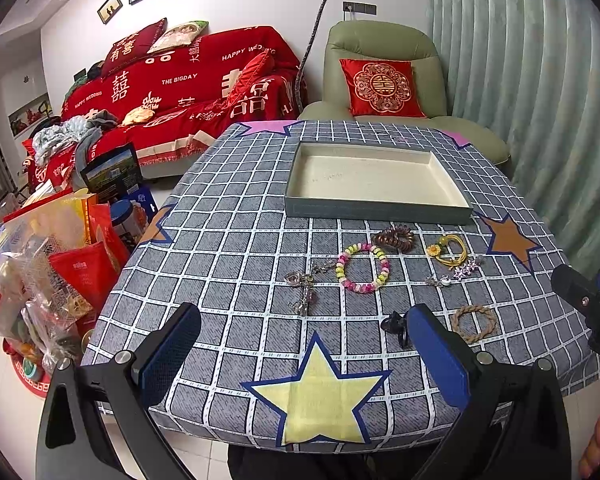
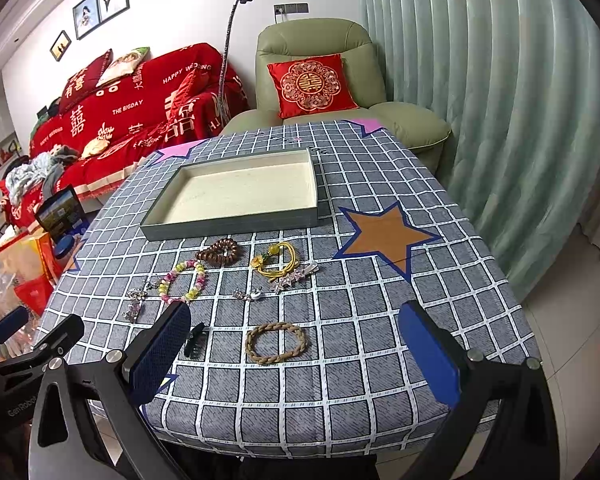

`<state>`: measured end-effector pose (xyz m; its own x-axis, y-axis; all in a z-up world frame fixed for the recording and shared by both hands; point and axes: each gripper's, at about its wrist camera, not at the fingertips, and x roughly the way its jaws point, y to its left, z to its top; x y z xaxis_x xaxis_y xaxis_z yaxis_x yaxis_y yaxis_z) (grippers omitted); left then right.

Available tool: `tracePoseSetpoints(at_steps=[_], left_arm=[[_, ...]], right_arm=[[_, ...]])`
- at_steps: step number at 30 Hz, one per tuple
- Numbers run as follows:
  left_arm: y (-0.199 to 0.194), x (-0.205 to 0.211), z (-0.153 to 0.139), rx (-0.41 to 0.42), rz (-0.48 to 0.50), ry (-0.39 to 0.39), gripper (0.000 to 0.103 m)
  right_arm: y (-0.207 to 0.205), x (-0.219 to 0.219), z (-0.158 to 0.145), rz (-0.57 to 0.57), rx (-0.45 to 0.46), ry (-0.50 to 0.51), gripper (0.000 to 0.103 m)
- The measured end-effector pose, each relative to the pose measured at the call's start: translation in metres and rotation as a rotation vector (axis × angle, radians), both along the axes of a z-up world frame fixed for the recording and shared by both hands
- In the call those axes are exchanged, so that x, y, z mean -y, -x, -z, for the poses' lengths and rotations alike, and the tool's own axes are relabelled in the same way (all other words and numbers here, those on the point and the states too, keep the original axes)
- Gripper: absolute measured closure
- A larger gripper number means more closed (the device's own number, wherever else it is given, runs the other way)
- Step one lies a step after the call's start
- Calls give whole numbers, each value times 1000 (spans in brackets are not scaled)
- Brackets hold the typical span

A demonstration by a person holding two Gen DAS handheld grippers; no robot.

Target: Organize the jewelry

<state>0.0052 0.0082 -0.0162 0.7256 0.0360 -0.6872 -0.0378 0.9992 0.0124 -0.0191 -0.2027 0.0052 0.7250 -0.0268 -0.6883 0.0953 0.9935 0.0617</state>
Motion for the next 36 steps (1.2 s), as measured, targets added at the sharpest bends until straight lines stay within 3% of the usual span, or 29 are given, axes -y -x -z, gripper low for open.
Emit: tracePoseSetpoints(at_steps=[26,36], left_arm=[[-1,2,4,-9,0,1,0],[-13,-12,23,-75,-19,15,0]], right_arm=[[1,-2,1,-1,-6,-2,0],[-1,-3,12,3,-38,-7,0]])
